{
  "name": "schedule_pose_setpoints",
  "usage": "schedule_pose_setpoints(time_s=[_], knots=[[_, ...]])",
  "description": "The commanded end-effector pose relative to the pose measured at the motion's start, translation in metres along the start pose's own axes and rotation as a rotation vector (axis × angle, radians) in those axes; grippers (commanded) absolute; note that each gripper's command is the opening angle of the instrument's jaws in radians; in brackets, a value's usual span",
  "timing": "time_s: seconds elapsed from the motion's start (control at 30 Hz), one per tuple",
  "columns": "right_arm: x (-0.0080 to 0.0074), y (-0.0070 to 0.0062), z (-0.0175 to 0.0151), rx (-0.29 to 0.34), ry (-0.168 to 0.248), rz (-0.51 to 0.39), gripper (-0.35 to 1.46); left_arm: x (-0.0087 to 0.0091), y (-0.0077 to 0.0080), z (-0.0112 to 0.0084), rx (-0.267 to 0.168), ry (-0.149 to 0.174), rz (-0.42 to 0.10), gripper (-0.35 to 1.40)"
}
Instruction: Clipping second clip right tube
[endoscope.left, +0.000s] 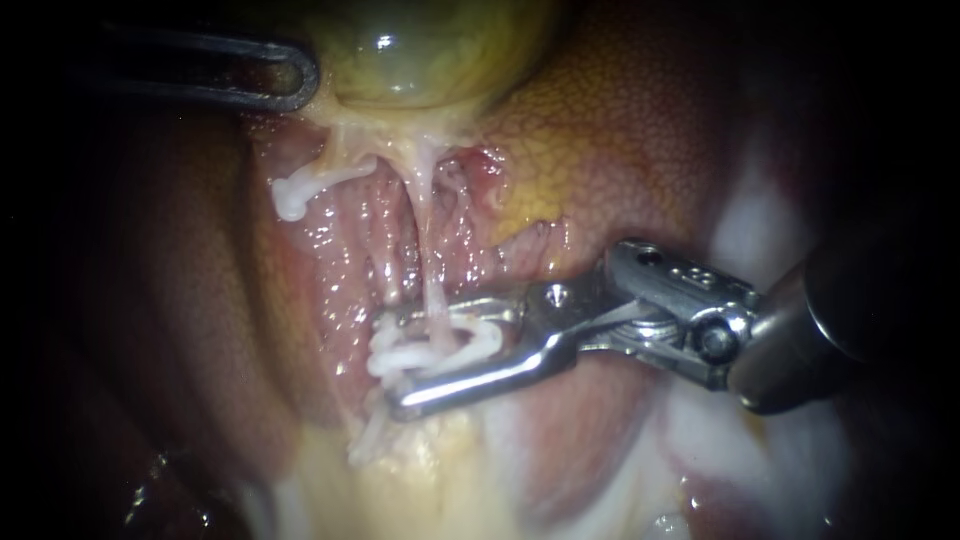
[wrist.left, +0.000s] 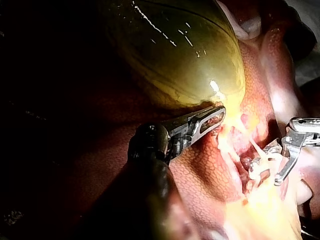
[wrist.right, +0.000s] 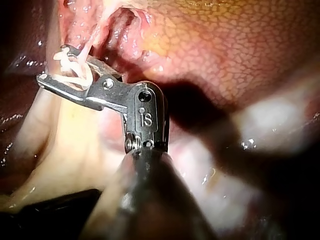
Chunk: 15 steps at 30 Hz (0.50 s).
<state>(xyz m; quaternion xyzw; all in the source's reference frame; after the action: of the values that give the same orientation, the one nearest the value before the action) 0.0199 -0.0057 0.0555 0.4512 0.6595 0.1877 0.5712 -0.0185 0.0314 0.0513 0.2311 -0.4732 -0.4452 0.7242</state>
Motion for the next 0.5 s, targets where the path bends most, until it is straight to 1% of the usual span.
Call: schedule_pose_setpoints(time_s=[0.03,0.33,0.5], knots=[[0.0001,0.0,0.0,-0.005,0.001,0.0,0.34,0.0,0.0,0.0,0.0,0.0,0.0,-0.35],[0.0006,0.0007,-0.0003,-0.036,0.013,0.002,0.16,0.0,0.0,0.0,-0.001,0.0,0.0,-0.35],[0.0007,0.0008,-0.0001,-0.044,0.016,0.002,0.06,0.0,0.0,0.0,-0.001,0.0,0.0,-0.35]])
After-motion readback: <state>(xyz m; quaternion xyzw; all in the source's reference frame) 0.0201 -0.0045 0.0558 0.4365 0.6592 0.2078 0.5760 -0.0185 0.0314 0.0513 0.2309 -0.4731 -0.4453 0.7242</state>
